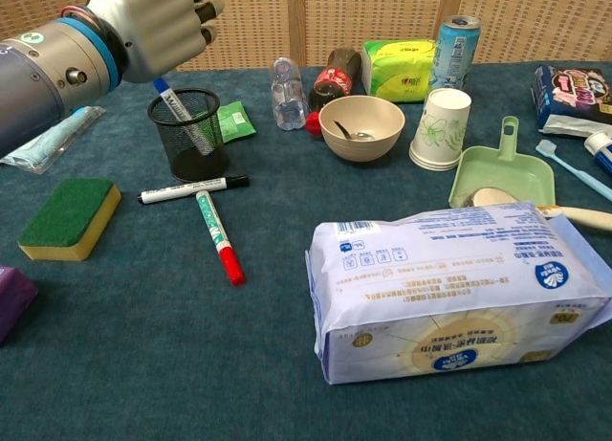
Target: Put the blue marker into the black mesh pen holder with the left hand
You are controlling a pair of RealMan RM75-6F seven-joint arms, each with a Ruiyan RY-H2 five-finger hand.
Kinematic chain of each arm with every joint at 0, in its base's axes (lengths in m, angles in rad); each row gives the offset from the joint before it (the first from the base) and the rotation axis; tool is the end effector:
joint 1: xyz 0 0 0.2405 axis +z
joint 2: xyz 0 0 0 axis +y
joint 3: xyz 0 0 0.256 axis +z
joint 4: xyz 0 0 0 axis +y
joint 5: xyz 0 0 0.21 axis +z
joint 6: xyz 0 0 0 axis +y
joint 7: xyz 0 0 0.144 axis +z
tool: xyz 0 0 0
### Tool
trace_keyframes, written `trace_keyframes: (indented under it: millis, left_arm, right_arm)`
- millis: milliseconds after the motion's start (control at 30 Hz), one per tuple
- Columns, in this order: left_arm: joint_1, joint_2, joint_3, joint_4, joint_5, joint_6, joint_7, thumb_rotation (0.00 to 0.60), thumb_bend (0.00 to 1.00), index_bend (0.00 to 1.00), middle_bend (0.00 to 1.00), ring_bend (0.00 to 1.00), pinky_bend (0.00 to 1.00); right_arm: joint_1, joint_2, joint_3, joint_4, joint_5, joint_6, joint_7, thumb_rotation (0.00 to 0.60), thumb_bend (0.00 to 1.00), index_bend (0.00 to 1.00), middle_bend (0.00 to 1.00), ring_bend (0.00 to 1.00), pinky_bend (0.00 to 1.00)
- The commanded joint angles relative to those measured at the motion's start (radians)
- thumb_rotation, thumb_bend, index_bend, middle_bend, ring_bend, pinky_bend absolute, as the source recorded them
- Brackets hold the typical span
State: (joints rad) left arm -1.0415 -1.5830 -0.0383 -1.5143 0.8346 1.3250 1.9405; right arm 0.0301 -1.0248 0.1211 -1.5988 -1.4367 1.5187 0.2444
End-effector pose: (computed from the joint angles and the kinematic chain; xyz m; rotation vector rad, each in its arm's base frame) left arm -0.0849 0.3681 0.0009 -1.6583 0.5860 0.0542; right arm -0.3282 -0.1778 0.2101 1.1892 -0.9654 1.0241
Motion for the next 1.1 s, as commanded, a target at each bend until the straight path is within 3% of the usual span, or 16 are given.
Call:
trace_keyframes:
  millis: [33, 200, 233, 267, 433, 567, 767, 1100]
  left_arm:
    - [0.003, -0.007, 0.0, -0.007, 0.003, 0.018, -0.01, 0.6, 0.39, 0.0, 0.0, 0.0, 0.18]
    - [0.019, 0.014, -0.036, -0.07, 0.0, 0.05, -0.087, 0.6, 0.39, 0.0, 0.0, 0.0, 0.18]
    - [0.042, 0.041, -0.08, -0.123, -0.003, 0.065, -0.194, 0.6, 0.39, 0.0, 0.0, 0.0, 0.18]
    - [0.054, 0.07, -0.091, -0.155, 0.008, 0.062, -0.252, 0.6, 0.39, 0.0, 0.0, 0.0, 0.18]
    - [0.111, 0.206, -0.112, -0.242, 0.092, 0.045, -0.501, 0.6, 0.39, 0.0, 0.0, 0.0, 0.17]
    - [0.202, 0.364, -0.125, -0.311, 0.138, 0.067, -0.734, 0.6, 0.39, 0.0, 0.0, 0.0, 0.16]
    - [0.363, 0.549, -0.062, -0.36, 0.286, 0.1, -1.064, 0.6, 0.24, 0.0, 0.0, 0.0, 0.12]
    - [0.619, 0.603, 0.047, -0.31, 0.476, 0.211, -1.577, 0.6, 0.2, 0.0, 0.0, 0.0, 0.09]
  right_arm:
    - [-0.001, 0.001, 0.0, 0.001, -0.001, 0.002, 0.001, 0.6, 0.0, 0.0, 0.0, 0.0, 0.0]
    - [-0.002, 0.002, -0.002, 0.003, -0.005, 0.001, 0.001, 0.6, 0.0, 0.0, 0.0, 0.0, 0.0]
    - [-0.001, 0.001, -0.003, 0.005, -0.006, 0.0, -0.001, 0.6, 0.0, 0.0, 0.0, 0.0, 0.0]
    - [-0.001, 0.0, -0.003, 0.006, -0.006, 0.0, -0.002, 0.6, 0.0, 0.0, 0.0, 0.0, 0.0]
    - [-0.002, 0.0, -0.004, 0.005, -0.007, 0.0, -0.004, 0.6, 0.0, 0.0, 0.0, 0.0, 0.0]
    - [-0.002, -0.003, -0.007, -0.001, -0.016, 0.004, -0.02, 0.6, 0.0, 0.0, 0.0, 0.0, 0.0]
    - [0.003, -0.012, -0.016, -0.013, -0.033, 0.002, -0.062, 0.6, 0.0, 0.0, 0.0, 0.0, 0.0]
    - [0.013, -0.037, -0.026, -0.021, -0.049, -0.002, -0.166, 0.6, 0.0, 0.0, 0.0, 0.0, 0.0]
